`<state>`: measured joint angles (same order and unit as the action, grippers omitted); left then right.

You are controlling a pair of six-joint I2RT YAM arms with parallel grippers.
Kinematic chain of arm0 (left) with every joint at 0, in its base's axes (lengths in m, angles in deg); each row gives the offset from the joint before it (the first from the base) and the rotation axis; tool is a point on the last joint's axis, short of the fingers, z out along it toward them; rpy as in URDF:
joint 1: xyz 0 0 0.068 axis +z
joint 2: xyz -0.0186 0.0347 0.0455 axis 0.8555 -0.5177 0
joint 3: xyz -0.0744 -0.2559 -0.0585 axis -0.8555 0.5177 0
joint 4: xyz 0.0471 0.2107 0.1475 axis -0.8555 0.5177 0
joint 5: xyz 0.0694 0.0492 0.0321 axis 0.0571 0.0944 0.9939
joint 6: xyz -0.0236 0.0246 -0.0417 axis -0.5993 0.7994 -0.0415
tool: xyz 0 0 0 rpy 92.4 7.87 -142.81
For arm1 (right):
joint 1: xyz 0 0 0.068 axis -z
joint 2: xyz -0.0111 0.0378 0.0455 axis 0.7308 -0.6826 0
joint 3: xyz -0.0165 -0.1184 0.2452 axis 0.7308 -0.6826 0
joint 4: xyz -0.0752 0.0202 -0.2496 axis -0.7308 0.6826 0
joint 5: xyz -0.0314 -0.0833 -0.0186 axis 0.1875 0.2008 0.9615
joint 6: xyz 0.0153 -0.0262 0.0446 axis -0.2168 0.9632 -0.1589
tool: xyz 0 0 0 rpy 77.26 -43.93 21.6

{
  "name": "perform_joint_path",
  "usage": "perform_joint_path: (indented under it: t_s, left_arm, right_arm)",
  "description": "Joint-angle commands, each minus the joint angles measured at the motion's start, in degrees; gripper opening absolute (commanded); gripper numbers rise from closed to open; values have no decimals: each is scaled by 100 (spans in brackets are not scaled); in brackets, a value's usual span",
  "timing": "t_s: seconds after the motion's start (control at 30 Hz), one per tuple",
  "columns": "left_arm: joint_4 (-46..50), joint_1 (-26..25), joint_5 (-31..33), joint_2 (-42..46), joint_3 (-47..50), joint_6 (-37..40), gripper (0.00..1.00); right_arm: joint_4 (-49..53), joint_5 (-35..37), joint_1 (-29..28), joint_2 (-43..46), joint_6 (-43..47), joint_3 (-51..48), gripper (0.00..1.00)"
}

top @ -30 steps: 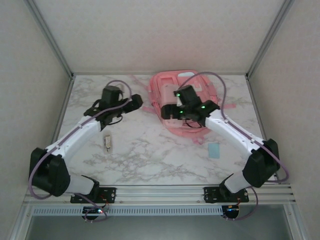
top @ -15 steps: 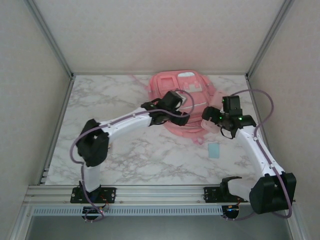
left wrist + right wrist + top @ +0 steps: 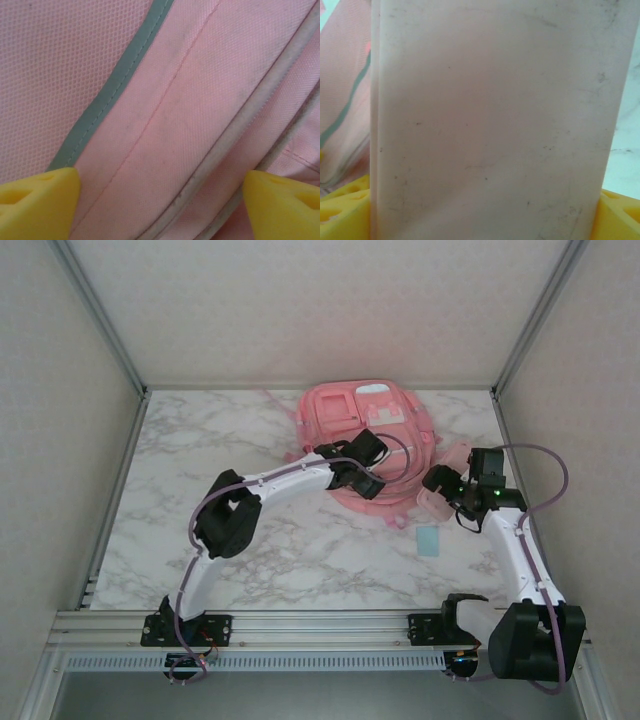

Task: Pack the student bag

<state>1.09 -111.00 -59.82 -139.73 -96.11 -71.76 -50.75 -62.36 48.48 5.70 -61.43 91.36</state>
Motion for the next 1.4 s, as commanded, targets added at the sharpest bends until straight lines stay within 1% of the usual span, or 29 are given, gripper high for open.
perform_joint_path:
  t_s: [0.0,0.03,0.07,0.13,0.2,0.27,0.37,0.47,0.57,0.63,0.77,0.9,1.0,1.03,1.07,1.1,1.2,1.37]
  left_arm:
    - [90,59,548,-225,-250,232,61]
    - [13,73,584,-228,-257,260,44]
    - [-24,85,538,-227,-272,313,33]
    - [-12,94,435,-234,-373,420,0]
    - [42,118,304,-171,-464,436,0]
    - [144,162,103,-37,-578,276,0]
    - [226,321,-480,354,-584,-112,0]
    - [286,659,-1143,679,-671,-901,0]
    - [143,1142,-2136,807,-679,-1850,0]
    - [-30,1284,-2458,879,-623,-2193,0]
    - [-308,1316,-2756,1010,-537,-2555,0]
    - [-617,1325,-2933,1090,-395,-2902,0]
    - [-809,1324,-3011,1143,-290,-3079,0]
    - [-840,1320,-3013,1152,-282,-3111,0]
    - [-865,1317,-3008,1161,-270,-3129,0]
    - [-880,1324,-2997,1175,-259,-3147,0]
    - [-943,1355,-2993,1247,-172,-3182,0]
    - [-1124,1394,-2999,1396,35,-3261,0]
  right_arm:
    - [-234,-188,28,114,15,39,89]
    - [-224,-207,24,119,15,40,89]
    - [-224,-200,27,113,16,35,88]
    - [-242,-190,24,126,5,5,88]
    - [-299,-188,24,126,-9,-12,87]
    - [-345,-187,24,110,-32,-6,86]
    - [-426,-306,24,39,-54,18,84]
    - [-539,-649,1,-163,-108,48,82]
    - [-836,-930,-165,-421,-275,49,80]
    - [-1005,-965,-354,-637,-408,133,79]
    - [-1238,-925,-824,-1225,-627,513,79]
    - [-1975,-1228,-919,-1940,-1358,663,79]
    - [-2475,-1336,-1064,-2462,-1708,916,80]
    - [-2518,-1361,-1109,-2614,-1764,1053,83]
    - [-2553,-1436,-1135,-2776,-1792,1203,90]
    - [-2625,-1560,-1136,-2910,-1803,1330,99]
    - [-2725,-1653,-1140,-3042,-1780,1475,99]
    - [-2586,-1501,-1139,-2941,-1626,1372,99]
